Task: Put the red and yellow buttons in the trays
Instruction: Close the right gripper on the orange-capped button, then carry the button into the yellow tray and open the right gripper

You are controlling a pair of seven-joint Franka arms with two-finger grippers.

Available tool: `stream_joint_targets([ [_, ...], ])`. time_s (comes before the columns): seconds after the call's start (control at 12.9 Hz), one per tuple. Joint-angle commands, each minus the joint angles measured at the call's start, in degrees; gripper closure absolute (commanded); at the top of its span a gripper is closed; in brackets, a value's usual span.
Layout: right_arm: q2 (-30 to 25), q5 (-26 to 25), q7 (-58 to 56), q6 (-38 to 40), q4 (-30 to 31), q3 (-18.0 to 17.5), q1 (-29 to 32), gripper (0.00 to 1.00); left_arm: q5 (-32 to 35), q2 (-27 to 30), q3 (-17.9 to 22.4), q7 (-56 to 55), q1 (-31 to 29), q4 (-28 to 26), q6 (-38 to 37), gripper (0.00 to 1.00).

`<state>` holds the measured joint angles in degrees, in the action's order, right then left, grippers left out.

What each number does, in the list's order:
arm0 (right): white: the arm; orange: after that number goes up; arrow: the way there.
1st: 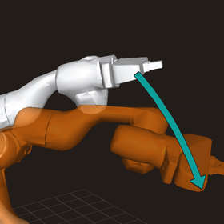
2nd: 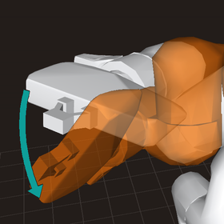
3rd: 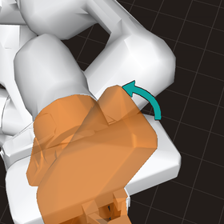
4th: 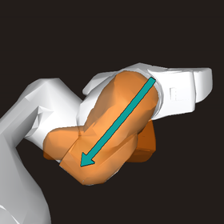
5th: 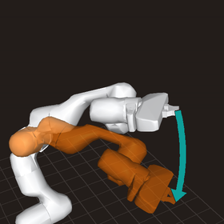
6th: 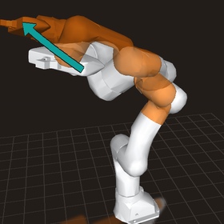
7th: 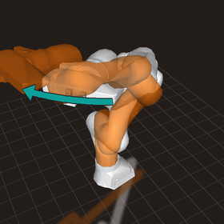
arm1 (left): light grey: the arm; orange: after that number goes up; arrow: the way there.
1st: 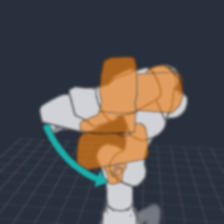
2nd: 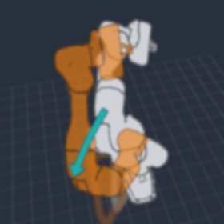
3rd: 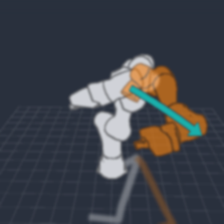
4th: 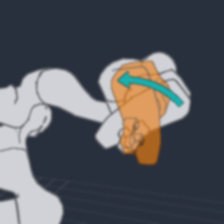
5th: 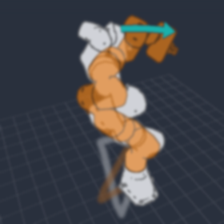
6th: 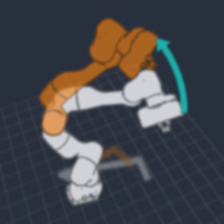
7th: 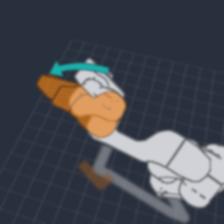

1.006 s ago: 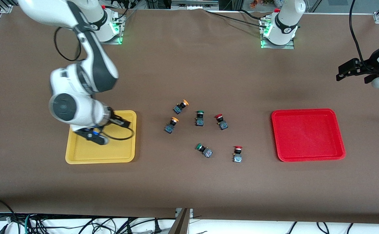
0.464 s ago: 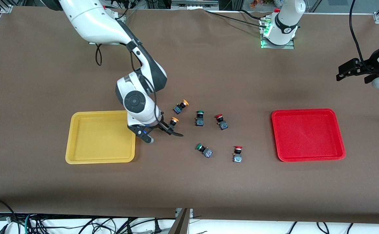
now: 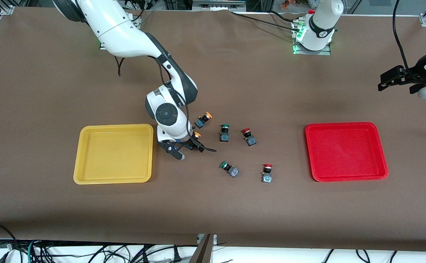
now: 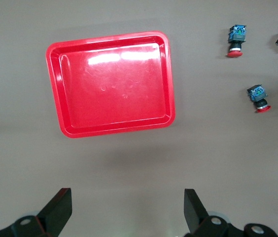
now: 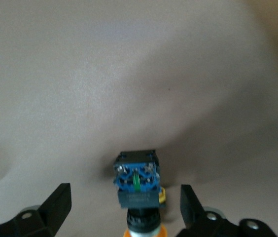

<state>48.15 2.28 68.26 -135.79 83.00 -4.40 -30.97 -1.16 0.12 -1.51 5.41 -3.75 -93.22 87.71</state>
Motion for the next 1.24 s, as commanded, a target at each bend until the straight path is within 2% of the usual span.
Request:
stream_joint_targets([
  [0.0, 1.5, -2.4, 0.0, -1.5, -1.1, 0.4, -0.4, 0.61, -1.7, -0.4, 0.0, 0.0, -0.3, 1.1, -1.0, 0.00],
  [0.08, 1.5, -3.3, -0.5, -1.5, -1.1, 0.4, -0.3, 0.88, -1.7, -0.4, 0.0, 0.0, -0.4, 1.0, -0.9, 0.00],
  [0.15, 1.4, -3.7, -0.9, -1.5, -1.1, 0.4, -0.4, 1.00, -1.7, -0.4, 0.0, 0.0, -0.4, 1.1, -0.9, 0.00],
  [0.31, 0.4, -3.7, -3.0, -0.3, -1.4, 0.6, 0.2, 1.00, -1.7, -0.4, 0.0, 0.0, -0.4, 1.1, -0.9, 0.00],
  [0.46, -3.4, -3.0, -8.7, 7.9, -2.1, 0.4, 3.8, 1.00, -1.7, -0.5, 0.0, 0.0, -0.4, 1.1, -0.9, 0.00],
  [0.7, -7.5, -2.5, -27.7, 21.1, -3.7, 0.4, 11.6, 1.00, -1.7, -0.4, 0.0, 0.0, -0.4, 1.1, -1.5, 0.00],
  [0.85, -8.6, -2.5, -39.9, 26.6, -3.6, 0.8, 17.2, 1.00, -1.7, -0.4, 0.0, 0.0, -0.4, 1.1, -1.6, 0.00],
  [0.93, -8.6, -2.8, -44.8, 28.5, -3.3, 1.1, 20.0, 1.00, -1.7, -0.4, 0.0, 0.0, -0.4, 1.1, -1.6, 0.00],
  [1.16, -7.8, -3.4, -54.7, 27.4, -0.8, 2.1, 27.0, 1.00, -1.7, -0.4, 0.0, 0.0, -0.3, 1.1, -1.6, 0.00],
])
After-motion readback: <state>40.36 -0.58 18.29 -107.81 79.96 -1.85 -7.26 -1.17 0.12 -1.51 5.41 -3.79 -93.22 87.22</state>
